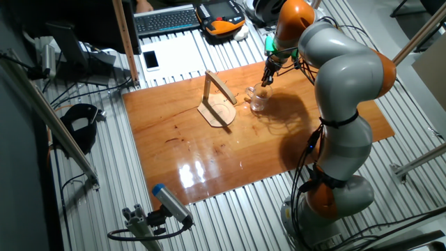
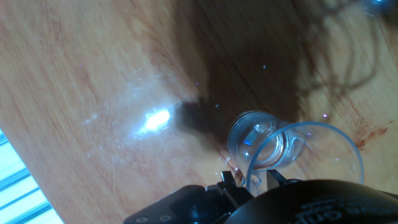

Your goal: Put the cup on the cup rack

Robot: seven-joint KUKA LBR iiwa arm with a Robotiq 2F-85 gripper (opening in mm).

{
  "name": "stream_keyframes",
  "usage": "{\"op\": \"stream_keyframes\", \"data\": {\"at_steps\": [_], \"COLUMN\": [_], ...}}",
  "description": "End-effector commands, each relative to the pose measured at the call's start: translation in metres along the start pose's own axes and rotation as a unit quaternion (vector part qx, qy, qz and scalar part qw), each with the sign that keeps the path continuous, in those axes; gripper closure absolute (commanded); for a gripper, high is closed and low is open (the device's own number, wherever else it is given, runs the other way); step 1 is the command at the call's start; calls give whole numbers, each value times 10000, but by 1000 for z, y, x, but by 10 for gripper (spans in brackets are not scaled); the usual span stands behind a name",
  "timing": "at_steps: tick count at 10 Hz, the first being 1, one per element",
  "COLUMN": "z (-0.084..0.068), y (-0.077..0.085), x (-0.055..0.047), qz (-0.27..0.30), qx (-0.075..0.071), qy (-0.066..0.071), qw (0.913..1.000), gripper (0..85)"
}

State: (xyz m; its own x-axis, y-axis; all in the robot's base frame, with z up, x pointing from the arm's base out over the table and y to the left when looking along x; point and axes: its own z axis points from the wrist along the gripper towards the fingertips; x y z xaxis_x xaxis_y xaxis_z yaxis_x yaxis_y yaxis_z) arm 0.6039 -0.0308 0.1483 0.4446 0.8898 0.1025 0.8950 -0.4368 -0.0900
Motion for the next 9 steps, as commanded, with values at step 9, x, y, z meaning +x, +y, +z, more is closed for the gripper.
{"op": "stream_keyframes", "data": {"at_steps": [9], "z": [5], "y": [-6], "x": [0], "qz": [-145], "qx": [-56], "qy": [-26], "qw": [9999], "gripper": [510]}}
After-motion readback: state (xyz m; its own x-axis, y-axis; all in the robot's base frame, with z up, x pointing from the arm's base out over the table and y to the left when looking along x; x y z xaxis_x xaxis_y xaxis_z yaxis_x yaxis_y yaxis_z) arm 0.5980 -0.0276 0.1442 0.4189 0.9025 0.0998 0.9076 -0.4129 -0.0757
